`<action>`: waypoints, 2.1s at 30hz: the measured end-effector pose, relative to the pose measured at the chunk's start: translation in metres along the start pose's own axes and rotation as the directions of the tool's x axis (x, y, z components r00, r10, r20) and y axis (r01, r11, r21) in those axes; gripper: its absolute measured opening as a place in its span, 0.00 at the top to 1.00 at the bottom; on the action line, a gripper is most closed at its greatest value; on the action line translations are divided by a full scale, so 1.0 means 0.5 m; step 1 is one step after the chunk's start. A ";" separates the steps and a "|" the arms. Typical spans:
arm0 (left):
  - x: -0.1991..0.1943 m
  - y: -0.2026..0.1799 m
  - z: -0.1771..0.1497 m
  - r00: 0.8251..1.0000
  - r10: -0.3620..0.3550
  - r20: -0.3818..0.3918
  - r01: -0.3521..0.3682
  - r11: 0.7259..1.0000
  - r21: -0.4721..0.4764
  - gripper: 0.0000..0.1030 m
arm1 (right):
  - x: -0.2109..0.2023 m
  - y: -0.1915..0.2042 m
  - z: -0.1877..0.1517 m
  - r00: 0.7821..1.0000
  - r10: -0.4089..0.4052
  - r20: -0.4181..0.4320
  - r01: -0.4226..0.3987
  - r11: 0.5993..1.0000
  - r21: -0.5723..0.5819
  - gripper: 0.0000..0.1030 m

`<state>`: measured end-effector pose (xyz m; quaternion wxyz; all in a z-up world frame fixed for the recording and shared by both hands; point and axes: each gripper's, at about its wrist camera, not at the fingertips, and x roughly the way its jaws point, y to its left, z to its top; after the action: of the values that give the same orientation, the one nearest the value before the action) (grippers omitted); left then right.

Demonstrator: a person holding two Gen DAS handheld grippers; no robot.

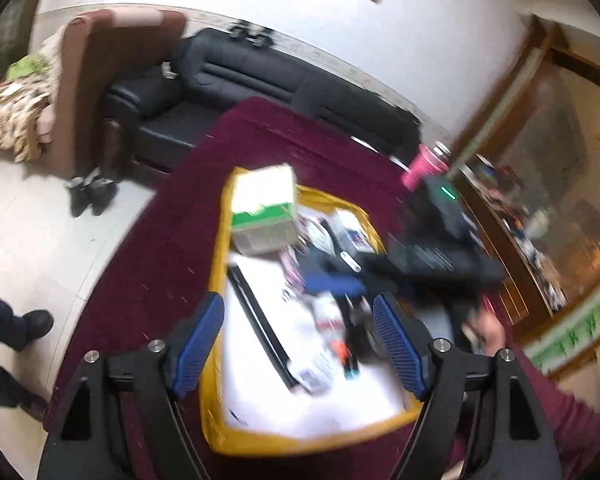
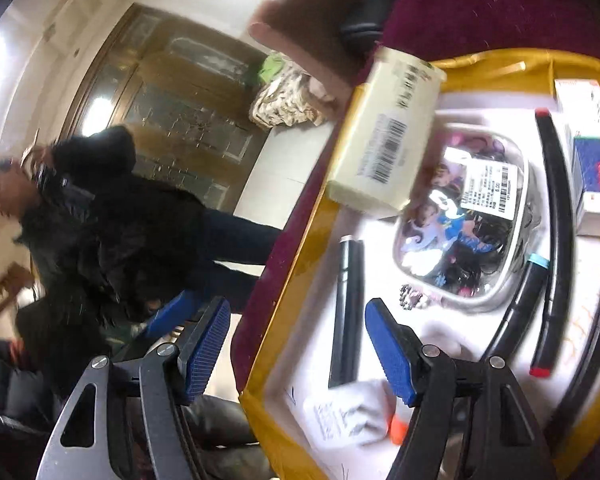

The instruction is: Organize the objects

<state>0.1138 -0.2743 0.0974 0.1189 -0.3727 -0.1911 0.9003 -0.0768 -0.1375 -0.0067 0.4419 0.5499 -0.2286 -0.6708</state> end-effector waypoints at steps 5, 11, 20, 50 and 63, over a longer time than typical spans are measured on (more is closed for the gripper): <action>0.072 -0.063 -0.054 0.990 -0.063 -0.128 0.073 0.994 0.076 0.25 | -0.042 -0.019 0.015 0.975 -0.153 0.160 0.147 0.988 0.053 0.26; 0.185 -0.123 -0.089 0.943 -0.104 -0.315 0.140 0.986 0.094 0.25 | -0.130 -0.003 -0.014 0.955 -0.154 0.252 0.146 0.988 0.050 0.26; 0.262 -0.088 -0.002 0.969 0.133 -0.210 -0.112 0.988 0.109 0.26 | -0.248 0.002 -0.073 0.905 -0.209 0.372 0.207 0.977 0.045 0.26; 0.296 -0.156 0.017 0.913 0.364 -0.185 -0.339 0.928 0.153 0.48 | -0.531 -0.135 -0.236 0.684 -0.433 0.587 0.428 0.890 0.158 0.26; 0.218 -0.380 -0.029 0.984 0.165 -0.071 -0.139 0.950 0.279 0.14 | -0.753 -0.276 -0.278 0.462 -0.668 0.583 0.536 0.734 0.417 0.24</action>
<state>0.0620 -0.0610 0.1020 0.1080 -0.4080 -0.0303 0.9061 0.0083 0.2750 0.0451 0.0038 0.3329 -0.2259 -0.9155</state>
